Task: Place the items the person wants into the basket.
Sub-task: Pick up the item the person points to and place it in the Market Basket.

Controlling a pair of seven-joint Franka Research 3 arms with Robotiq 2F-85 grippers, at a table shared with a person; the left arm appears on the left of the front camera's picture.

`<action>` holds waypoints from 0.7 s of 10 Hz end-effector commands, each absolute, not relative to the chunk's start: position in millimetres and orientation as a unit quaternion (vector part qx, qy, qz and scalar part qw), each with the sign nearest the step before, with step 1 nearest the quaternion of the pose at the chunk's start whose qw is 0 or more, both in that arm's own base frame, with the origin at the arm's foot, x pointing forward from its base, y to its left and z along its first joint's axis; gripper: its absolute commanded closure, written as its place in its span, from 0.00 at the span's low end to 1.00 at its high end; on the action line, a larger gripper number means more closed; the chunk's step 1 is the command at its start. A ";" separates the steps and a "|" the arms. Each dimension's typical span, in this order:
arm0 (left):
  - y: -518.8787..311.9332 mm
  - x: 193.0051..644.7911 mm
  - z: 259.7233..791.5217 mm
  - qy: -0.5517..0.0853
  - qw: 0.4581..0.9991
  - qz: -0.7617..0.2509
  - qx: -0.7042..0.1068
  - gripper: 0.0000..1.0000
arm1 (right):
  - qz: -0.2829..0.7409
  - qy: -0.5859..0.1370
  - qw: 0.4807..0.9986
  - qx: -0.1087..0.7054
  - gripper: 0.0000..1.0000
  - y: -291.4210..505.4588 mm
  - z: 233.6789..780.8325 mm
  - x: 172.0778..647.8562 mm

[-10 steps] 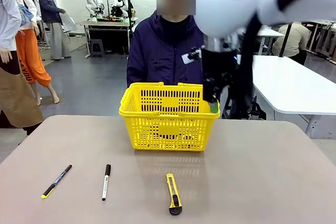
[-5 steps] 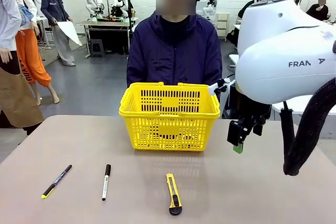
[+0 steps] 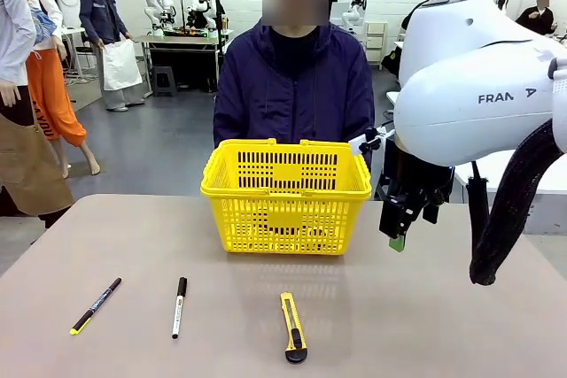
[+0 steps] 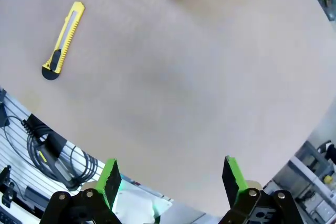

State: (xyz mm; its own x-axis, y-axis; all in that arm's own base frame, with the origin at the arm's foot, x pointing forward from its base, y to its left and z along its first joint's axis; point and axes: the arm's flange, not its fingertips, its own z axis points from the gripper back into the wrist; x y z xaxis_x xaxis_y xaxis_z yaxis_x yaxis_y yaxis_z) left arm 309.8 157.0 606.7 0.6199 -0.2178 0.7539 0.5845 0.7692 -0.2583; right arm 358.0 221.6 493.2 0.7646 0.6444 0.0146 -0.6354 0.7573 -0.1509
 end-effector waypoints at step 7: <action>158.9 309.4 605.8 -0.376 0.860 -0.239 -0.250 0.00 | 0.343 -0.032 0.936 -0.071 0.00 219.5 491.2 353.3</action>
